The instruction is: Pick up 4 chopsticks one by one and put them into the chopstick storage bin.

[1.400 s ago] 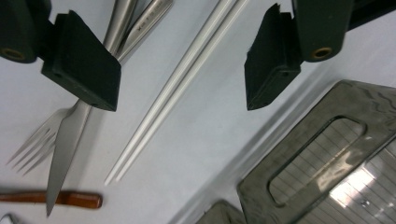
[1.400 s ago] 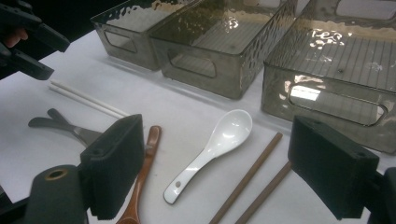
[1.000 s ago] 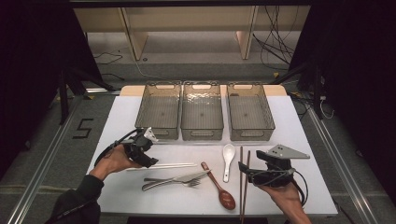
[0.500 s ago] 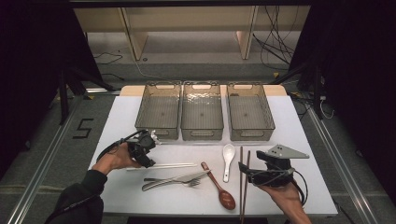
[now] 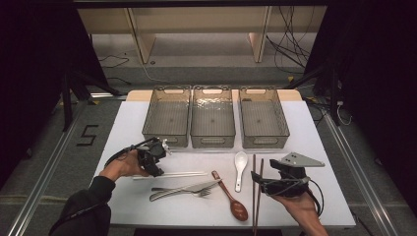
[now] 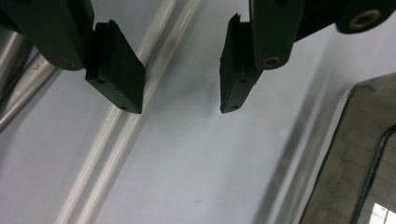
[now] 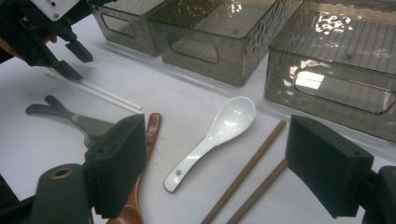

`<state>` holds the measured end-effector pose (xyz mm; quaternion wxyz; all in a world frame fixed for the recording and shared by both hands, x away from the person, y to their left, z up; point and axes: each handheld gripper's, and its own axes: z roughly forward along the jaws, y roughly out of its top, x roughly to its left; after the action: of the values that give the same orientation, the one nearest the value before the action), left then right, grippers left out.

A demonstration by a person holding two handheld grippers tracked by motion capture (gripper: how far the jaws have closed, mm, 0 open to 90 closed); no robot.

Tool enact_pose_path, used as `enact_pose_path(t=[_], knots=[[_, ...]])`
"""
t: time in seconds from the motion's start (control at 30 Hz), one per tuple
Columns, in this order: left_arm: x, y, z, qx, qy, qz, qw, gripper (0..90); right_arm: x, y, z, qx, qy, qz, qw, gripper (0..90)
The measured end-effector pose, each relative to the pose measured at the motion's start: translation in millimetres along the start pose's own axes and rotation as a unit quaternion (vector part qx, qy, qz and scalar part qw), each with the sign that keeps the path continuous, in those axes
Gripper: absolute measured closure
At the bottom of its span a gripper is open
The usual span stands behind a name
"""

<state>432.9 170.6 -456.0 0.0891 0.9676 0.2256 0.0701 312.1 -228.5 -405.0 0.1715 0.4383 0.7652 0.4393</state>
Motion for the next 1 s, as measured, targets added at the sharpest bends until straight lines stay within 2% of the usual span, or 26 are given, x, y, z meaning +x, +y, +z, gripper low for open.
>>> enact_pose_path(t=[0.1,0.27,0.43,0.47,0.57,0.67,0.8,1.0], knots=[[2.3,0.6,2.4,0.009,0.001,0.004,0.9999,52.1,0.4,-0.2,0.5,0.004,-0.003,-0.003,1.0,22.0],[3.5,0.6,5.4,0.013,-0.017,0.007,0.9997,57.4,0.3,-0.3,1.3,0.008,-0.004,-0.001,1.0,22.2],[2.7,4.9,5.0,0.031,-0.023,0.018,0.9991,64.9,0.1,-0.5,2.4,0.012,-0.006,-0.001,0.9999,22.6],[1.5,5.5,5.5,0.029,-0.025,0.014,0.9992,66.7,0.2,-0.5,2.4,0.012,-0.005,-0.001,0.9999,22.7],[0.5,7.1,5.5,0.036,-0.032,0.024,0.9985,73.6,0.3,-0.5,2.6,0.014,-0.005,-0.001,0.9999,22.8],[-1.1,8.1,5.5,0.038,-0.03,0.028,0.9984,74.2,0.3,-0.5,2.9,0.015,-0.006,-0.002,0.9999,22.9],[-4.6,10.4,5.6,0.046,-0.026,0.049,0.9974,78.9,0.6,-0.6,4.3,0.021,-0.007,-0.003,0.9997,23.1],[-5.9,9.4,5.6,0.041,-0.029,0.067,0.9965,82.5,0.8,-0.8,5.1,0.027,-0.009,-0.005,0.9996,23.2]])
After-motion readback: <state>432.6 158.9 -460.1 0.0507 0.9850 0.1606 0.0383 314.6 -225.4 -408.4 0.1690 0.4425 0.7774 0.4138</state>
